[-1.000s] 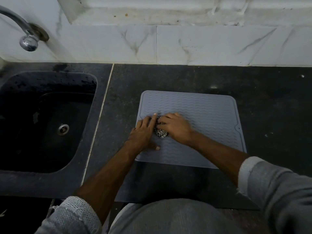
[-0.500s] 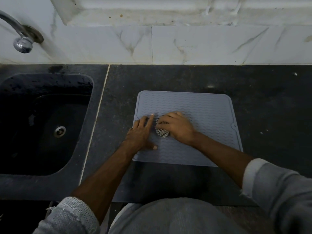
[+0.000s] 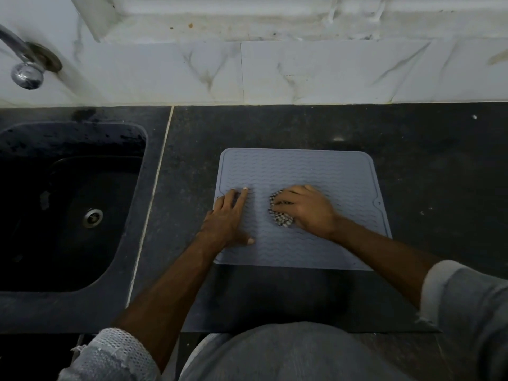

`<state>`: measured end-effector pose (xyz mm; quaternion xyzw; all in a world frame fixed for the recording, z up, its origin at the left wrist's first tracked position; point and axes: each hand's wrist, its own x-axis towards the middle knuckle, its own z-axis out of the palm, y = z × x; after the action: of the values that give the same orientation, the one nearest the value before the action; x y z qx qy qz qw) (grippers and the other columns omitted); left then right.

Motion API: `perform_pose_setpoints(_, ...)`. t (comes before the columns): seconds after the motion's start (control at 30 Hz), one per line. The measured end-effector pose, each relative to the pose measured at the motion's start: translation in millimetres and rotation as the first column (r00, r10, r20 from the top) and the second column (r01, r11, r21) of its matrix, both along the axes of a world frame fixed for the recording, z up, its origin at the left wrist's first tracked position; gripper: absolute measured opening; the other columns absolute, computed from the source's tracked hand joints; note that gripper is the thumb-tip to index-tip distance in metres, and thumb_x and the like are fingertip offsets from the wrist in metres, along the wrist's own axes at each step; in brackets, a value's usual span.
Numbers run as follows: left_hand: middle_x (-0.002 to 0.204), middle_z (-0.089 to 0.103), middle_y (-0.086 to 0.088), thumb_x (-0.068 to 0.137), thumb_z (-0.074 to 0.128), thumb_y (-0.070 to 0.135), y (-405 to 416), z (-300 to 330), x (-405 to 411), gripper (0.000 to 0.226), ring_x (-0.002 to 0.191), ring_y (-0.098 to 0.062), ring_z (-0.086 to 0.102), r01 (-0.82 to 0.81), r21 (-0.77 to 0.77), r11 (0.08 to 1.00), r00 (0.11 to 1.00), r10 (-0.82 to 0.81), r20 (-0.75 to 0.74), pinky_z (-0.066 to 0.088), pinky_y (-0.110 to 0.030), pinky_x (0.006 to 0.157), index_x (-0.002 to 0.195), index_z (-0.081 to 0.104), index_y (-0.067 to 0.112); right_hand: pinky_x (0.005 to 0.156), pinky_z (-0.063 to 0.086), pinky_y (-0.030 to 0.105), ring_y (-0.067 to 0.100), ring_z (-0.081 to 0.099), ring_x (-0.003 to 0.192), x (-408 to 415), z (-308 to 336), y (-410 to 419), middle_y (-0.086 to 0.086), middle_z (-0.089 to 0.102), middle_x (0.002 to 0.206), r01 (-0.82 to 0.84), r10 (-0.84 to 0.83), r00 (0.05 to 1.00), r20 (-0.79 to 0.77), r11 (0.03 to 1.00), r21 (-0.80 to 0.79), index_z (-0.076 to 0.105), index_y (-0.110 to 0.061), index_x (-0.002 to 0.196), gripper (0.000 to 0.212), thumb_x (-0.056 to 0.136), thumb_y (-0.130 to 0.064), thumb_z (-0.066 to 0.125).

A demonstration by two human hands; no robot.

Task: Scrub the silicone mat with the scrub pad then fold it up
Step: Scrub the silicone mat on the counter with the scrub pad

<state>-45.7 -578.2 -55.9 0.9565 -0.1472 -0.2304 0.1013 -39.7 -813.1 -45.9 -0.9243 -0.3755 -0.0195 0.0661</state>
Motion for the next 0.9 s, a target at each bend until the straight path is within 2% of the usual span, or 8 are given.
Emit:
perform_pose_setpoints(0.13, 0.158, -0.007, -0.003, 0.066, 0.078, 0.055, -2, 1, 1, 0.129, 0.144, -0.031, 0.003, -0.006, 0.033, 0.999, 1.000, 0.006, -0.002, 0.025, -0.057, 0.110, 0.150, -0.016, 0.025, 0.085, 0.042, 0.043, 0.030, 0.055, 0.112, 1, -6, 37, 0.004, 0.063, 0.120, -0.070, 0.068, 0.997, -0.036, 0.997, -0.030, 0.067, -0.018, 0.112, 0.044, 0.070, -0.009, 0.074)
perform_pose_setpoints(0.37, 0.158, -0.010, -0.004, 0.069, 0.078, 0.050, 0, 6, -2, 0.127, 0.144, -0.030, 0.000, -0.003, 0.006, 1.000, 1.000, 0.003, -0.014, 0.023, -0.056, 0.113, 0.150, -0.016, 0.023, 0.081, 0.048, 0.039, 0.027, 0.062, 0.104, -15, -5, -42, 0.002, 0.067, 0.114, -0.080, 0.083, 0.996, 0.037, 0.994, -0.071, 0.069, -0.020, 0.107, 0.058, 0.052, -0.008, 0.085)
perform_pose_setpoints(0.53, 0.158, -0.010, -0.005, 0.072, 0.076, 0.049, -3, 12, -3, 0.122, 0.144, -0.030, -0.001, 0.003, 0.010, 1.000, 1.000, -0.003, -0.028, 0.024, -0.054, 0.113, 0.151, -0.013, 0.022, 0.079, 0.049, 0.038, 0.026, 0.063, 0.101, -18, -7, -49, 0.001, 0.068, 0.111, -0.028, 0.031, 0.999, 0.031, 0.996, -0.088, 0.070, -0.020, 0.104, 0.060, 0.048, -0.007, 0.087)
perform_pose_setpoints(0.77, 0.159, -0.012, -0.005, 0.076, 0.072, 0.049, -12, 12, -6, 0.105, 0.145, -0.031, -0.005, -0.027, -0.033, 0.999, 0.999, 0.026, -0.042, 0.015, -0.053, 0.116, 0.153, 0.005, 0.023, 0.083, 0.047, 0.041, 0.028, 0.062, 0.103, -24, -10, -48, 0.003, 0.067, 0.114, 0.076, -0.076, 0.997, 0.002, 0.997, -0.027, 0.069, -0.018, 0.108, 0.055, 0.057, -0.006, 0.083)
perform_pose_setpoints(0.9, 0.159, -0.010, -0.004, 0.074, 0.073, 0.051, -34, 8, -8, 0.109, 0.145, -0.030, -0.006, -0.007, -0.116, 0.993, 1.000, 0.006, -0.012, 0.011, -0.052, 0.115, 0.152, 0.003, 0.024, 0.091, 0.041, 0.046, 0.031, 0.055, 0.111, -21, -6, -45, 0.008, 0.063, 0.121, 0.161, -0.157, 0.984, -0.087, 0.986, 0.043, 0.064, -0.013, 0.117, 0.048, 0.071, -0.001, 0.071)
